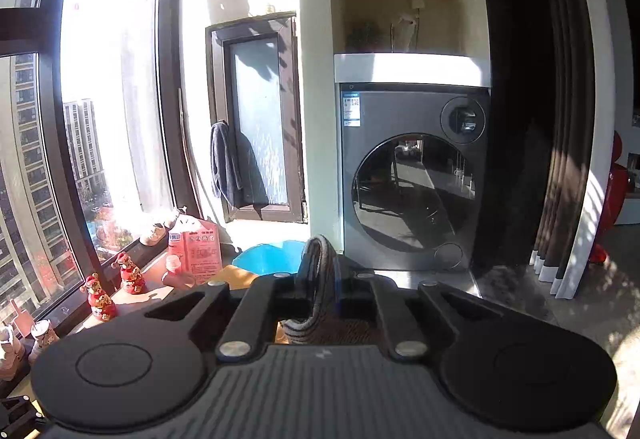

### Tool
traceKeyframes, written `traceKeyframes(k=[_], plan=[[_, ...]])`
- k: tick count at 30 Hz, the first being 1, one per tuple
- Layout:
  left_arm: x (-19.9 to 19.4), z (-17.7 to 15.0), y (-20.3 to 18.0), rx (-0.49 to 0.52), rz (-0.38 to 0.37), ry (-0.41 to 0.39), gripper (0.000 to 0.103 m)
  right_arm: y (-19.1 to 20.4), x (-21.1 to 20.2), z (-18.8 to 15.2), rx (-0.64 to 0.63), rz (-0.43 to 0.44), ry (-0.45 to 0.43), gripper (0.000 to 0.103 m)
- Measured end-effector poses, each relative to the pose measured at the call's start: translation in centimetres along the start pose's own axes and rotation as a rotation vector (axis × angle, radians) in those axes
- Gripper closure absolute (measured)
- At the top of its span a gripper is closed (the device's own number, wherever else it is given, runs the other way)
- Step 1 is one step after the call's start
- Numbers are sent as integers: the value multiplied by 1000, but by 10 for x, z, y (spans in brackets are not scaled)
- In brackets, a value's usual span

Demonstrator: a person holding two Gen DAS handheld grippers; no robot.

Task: Fold clothes

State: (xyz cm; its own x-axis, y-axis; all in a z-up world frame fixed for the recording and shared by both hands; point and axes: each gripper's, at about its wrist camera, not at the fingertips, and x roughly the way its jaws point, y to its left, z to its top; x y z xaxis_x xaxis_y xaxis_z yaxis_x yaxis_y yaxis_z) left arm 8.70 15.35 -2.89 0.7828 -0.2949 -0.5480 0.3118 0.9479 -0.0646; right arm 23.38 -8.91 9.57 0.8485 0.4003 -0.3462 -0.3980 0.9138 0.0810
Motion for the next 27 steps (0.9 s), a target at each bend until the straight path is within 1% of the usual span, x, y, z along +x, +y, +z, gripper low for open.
traceKeyframes(k=[1, 2, 3, 4, 7, 10, 13, 14, 15, 16, 17, 18, 19, 20, 21, 22, 23, 24, 25, 26, 27], plan=[[-1, -2, 1, 3, 8, 5, 0, 2, 1, -3, 18, 13, -3, 85], [-2, -4, 3, 4, 10, 11, 0, 3, 2, -5, 35, 25, -7, 72], [-3, -6, 5, 5, 11, 17, 0, 3, 2, -8, 32, 20, -6, 64], [-4, -8, 5, 15, 9, 25, 0, 3, 2, -11, 27, 13, -5, 63], [-6, -13, 2, 63, 9, 41, 0, -6, 4, -32, 20, -30, 56, 63], [-10, -15, -8, 140, 3, 44, 0, -34, 13, -79, 73, -99, 180, 63], [-15, -15, -21, 212, -39, 54, 0, -62, 24, -129, 138, -179, 328, 62], [-14, -15, -26, 240, -45, 65, 0, -70, 23, -148, 161, -190, 350, 63], [-12, -15, -30, 269, -39, 74, 1, -71, 17, -155, 151, -179, 307, 63], [-10, -16, -34, 296, -27, 85, 3, -67, 10, -160, 122, -168, 297, 62], [-4, -17, -38, 324, -6, 102, 11, -62, 6, -161, 103, -171, 302, 60], [0, -16, -38, 323, 4, 111, 16, -56, 1, -161, 85, -158, 299, 57], [4, -15, -38, 320, 13, 119, 20, -49, -5, -161, 67, -143, 295, 57], [8, -13, -38, 316, 23, 127, 26, -40, -14, -159, 38, -100, 277, 55], [11, -10, -36, 297, 24, 135, 34, -33, -23, -159, 14, -65, 260, 50], [14, -7, -34, 275, 34, 137, 52, -26, -31, -157, -9, -34, 239, 47], [16, -2, -29, 240, 39, 138, 61, -18, -40, -155, -31, -4, 217, 44], [19, 2, -24, 205, 44, 138, 64, -11, -47, -152, -50, 25, 200, 41], [19, 9, -18, 161, 60, 132, 77, -6, -54, -151, -66, 49, 187, 40], [19, 15, -12, 117, 76, 124, 83, -1, -62, -151, -82, 73, 174, 39], [17, 23, -6, 80, 88, 107, 83, 3, -67, -151, -95, 94, 166, 38]])
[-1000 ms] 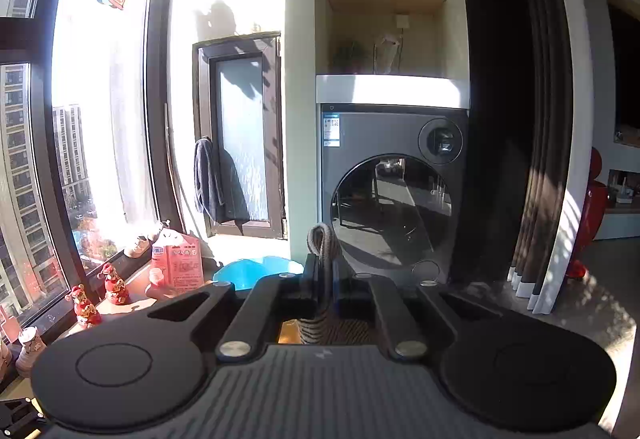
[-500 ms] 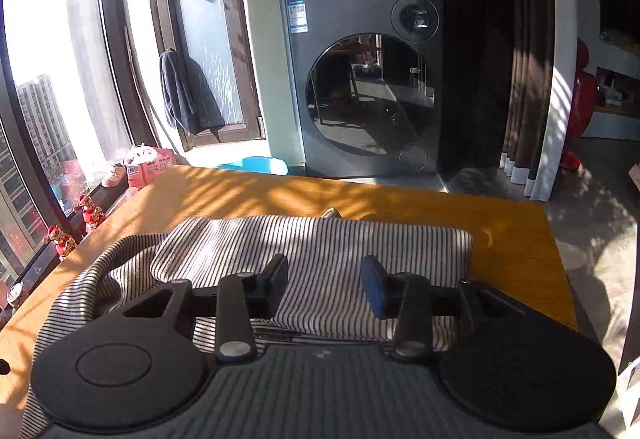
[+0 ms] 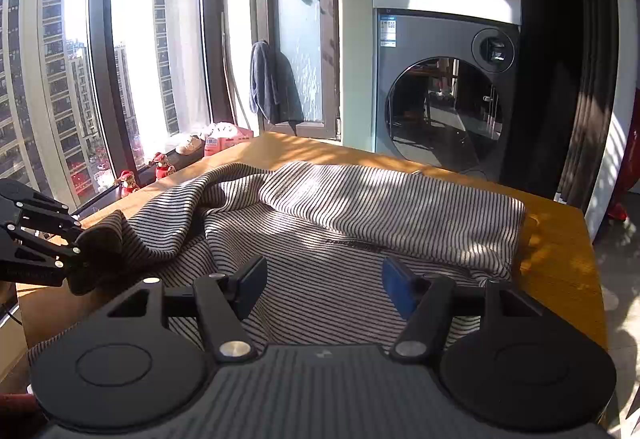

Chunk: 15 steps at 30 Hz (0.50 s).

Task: Fold clothes

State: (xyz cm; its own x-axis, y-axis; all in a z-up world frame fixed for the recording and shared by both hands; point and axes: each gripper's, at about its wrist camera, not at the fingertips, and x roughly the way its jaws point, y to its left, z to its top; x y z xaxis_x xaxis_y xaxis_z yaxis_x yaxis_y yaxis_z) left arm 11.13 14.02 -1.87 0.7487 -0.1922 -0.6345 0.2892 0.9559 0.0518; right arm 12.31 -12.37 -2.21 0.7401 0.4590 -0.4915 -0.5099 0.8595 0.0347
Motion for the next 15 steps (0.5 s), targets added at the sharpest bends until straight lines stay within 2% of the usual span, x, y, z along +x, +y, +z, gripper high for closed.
traceKeyframes(k=[2, 5, 10, 13, 15], plan=[[-5, 16, 13, -70, 8, -35, 84, 7, -7, -2, -19, 29, -8, 37], [-16, 44, 22, -113, 11, -112, 85, 5, -12, -4, -14, 29, -12, 32], [-40, 94, 25, -163, -30, -266, 85, -9, -20, -6, 81, 19, -29, 32], [-44, 109, 24, -201, -75, -307, 85, -8, -30, -1, 100, 23, -59, 32], [-41, 113, 20, -210, -87, -314, 85, -9, -40, 5, 146, 58, -99, 32]])
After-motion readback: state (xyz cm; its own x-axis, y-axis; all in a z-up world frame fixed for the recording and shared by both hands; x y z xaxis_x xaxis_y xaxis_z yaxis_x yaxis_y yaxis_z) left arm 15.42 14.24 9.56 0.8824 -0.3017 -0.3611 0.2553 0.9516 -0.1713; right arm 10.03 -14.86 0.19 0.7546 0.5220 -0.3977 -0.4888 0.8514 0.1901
